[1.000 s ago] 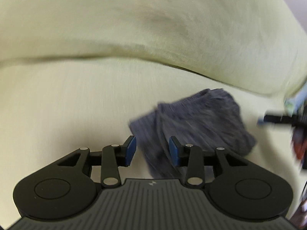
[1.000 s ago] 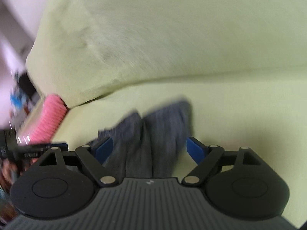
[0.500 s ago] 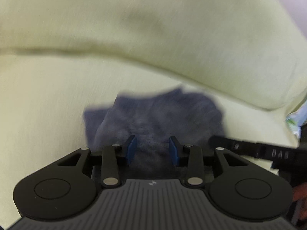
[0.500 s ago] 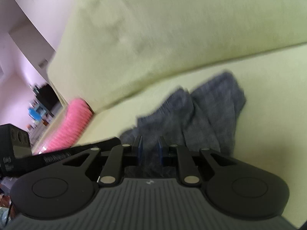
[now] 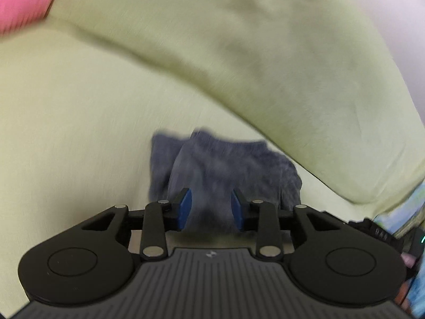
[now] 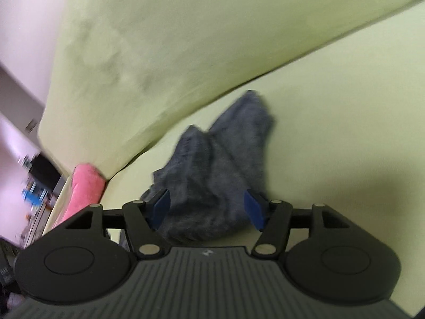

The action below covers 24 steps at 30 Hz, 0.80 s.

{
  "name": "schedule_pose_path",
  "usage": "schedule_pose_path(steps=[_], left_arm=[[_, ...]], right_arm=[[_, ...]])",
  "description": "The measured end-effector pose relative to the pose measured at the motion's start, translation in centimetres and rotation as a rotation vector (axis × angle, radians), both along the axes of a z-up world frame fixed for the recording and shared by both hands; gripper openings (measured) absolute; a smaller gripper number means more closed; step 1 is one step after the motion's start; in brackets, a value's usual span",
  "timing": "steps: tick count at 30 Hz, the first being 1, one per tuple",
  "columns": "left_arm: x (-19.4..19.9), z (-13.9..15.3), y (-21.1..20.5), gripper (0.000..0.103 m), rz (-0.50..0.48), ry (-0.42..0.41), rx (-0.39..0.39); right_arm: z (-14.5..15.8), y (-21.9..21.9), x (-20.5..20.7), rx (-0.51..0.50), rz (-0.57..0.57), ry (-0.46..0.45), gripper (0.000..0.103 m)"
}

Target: Fold clothes

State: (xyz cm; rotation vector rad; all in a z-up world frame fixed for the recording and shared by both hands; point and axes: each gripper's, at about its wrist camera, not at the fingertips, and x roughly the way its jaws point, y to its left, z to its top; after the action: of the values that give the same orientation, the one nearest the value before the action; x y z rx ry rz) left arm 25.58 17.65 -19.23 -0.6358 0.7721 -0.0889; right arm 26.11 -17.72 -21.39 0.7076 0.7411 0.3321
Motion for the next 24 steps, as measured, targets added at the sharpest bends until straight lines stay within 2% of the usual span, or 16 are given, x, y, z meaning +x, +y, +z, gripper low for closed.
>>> schedule_pose_path(steps=[2, 3, 5, 8, 11, 15, 17, 19, 22, 23, 24], left_arm=[[0.2, -1.0, 0.2, 0.042, 0.053, 0.041, 0.003], [0.4, -1.6, 0.3, 0.052, 0.080, 0.069, 0.005], [0.7, -3.0, 0.5, 0.054, 0.120, 0.112, -0.044], [0.5, -4.2, 0.8, 0.061, 0.147, 0.122, -0.087], [0.2, -5.1, 1.7, 0.061, 0.192, 0.123, -0.173], [-0.4, -5.5, 2.8, 0.058, 0.223, 0.121, -0.323], [-0.2, -5.8, 2.8, 0.058, 0.223, 0.121, -0.336], [-0.2, -6.0, 3.2, 0.059, 0.230, 0.113, -0.346], [0.4, -6.4, 2.9, 0.058, 0.254, 0.110, -0.361], [0.7, -6.4, 2.7, 0.058, 0.261, 0.112, -0.359], [0.8, -6.4, 2.6, 0.049, 0.267, 0.112, -0.359]], right_arm=[[-1.2, -1.3, -0.8, 0.035, -0.050, 0.045, 0.064], [-1.7, -1.6, -1.1, 0.073, -0.066, 0.035, 0.066], [-2.1, -1.5, -0.9, 0.094, -0.069, 0.025, 0.069], [-2.6, -0.1, 1.1, 0.095, -0.037, 0.002, 0.069], [-2.5, 1.1, 2.7, 0.073, 0.002, -0.024, 0.069], [-2.3, 1.3, 4.1, 0.078, 0.019, -0.011, 0.065], [-2.3, 1.3, 4.0, 0.077, 0.021, 0.000, 0.064], [-2.3, 1.0, 3.9, 0.083, 0.017, 0.007, 0.058], [-2.5, 1.5, 3.7, 0.066, 0.026, -0.015, 0.059], [-2.5, 1.7, 3.8, 0.055, 0.031, -0.027, 0.057], [-2.7, 2.2, 4.2, 0.046, 0.053, -0.025, 0.030]])
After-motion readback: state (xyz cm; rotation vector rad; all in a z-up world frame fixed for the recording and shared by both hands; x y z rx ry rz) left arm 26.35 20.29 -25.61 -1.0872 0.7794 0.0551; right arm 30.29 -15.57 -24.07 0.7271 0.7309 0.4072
